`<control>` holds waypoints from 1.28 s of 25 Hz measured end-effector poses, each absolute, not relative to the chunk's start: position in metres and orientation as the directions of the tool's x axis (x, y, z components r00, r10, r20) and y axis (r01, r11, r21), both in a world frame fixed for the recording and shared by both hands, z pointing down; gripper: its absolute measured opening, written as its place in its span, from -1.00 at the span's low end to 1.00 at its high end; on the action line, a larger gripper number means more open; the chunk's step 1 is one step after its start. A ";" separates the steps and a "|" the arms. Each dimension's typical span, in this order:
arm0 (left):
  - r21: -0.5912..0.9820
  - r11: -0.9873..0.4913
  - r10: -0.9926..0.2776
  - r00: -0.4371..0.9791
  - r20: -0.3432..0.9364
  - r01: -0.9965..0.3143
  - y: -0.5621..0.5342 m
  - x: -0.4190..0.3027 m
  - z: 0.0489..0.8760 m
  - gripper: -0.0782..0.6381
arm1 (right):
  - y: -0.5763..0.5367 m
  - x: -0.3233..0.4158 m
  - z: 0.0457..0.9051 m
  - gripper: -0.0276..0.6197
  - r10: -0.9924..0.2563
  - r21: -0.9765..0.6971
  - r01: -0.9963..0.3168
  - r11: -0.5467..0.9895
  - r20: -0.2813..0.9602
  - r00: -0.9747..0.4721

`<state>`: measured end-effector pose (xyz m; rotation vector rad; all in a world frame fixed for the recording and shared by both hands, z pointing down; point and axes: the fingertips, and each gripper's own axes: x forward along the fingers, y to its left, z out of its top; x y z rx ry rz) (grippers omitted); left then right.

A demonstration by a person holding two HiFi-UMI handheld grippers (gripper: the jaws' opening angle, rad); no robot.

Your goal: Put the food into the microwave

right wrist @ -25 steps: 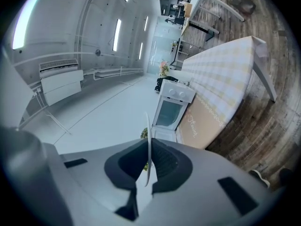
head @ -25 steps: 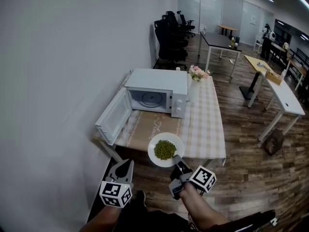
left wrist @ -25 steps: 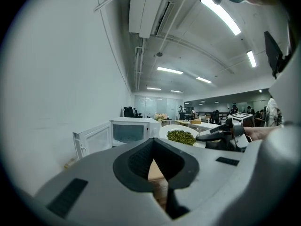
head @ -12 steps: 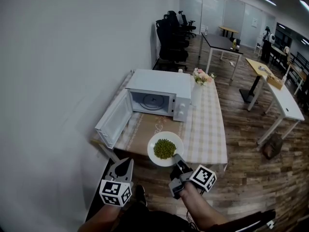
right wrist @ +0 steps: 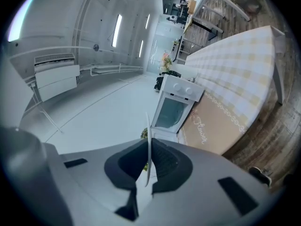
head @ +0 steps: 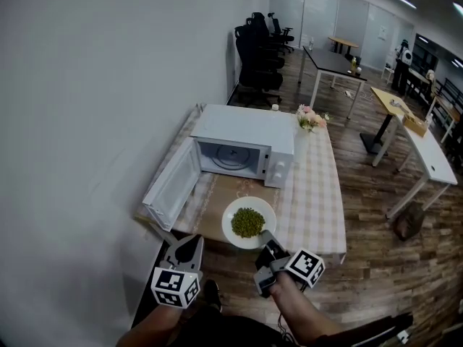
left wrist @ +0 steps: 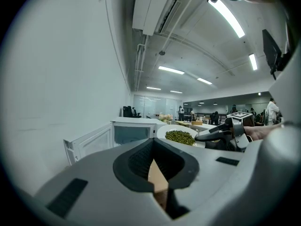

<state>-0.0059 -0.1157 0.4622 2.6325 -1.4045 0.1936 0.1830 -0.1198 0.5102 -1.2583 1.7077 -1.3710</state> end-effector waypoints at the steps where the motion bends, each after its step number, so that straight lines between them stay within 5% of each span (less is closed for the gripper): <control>1: 0.074 -0.551 -0.811 0.555 0.184 -0.831 -0.121 -0.007 0.463 -0.76 | -0.125 0.181 0.512 -0.85 -0.925 -0.954 -0.298 0.013 0.102 -0.366; 32: 0.148 -0.665 -0.714 0.681 0.163 -0.732 -0.279 -0.025 0.471 -0.76 | -0.256 0.155 0.528 -0.85 -0.955 -0.936 -0.333 -0.116 0.198 -0.223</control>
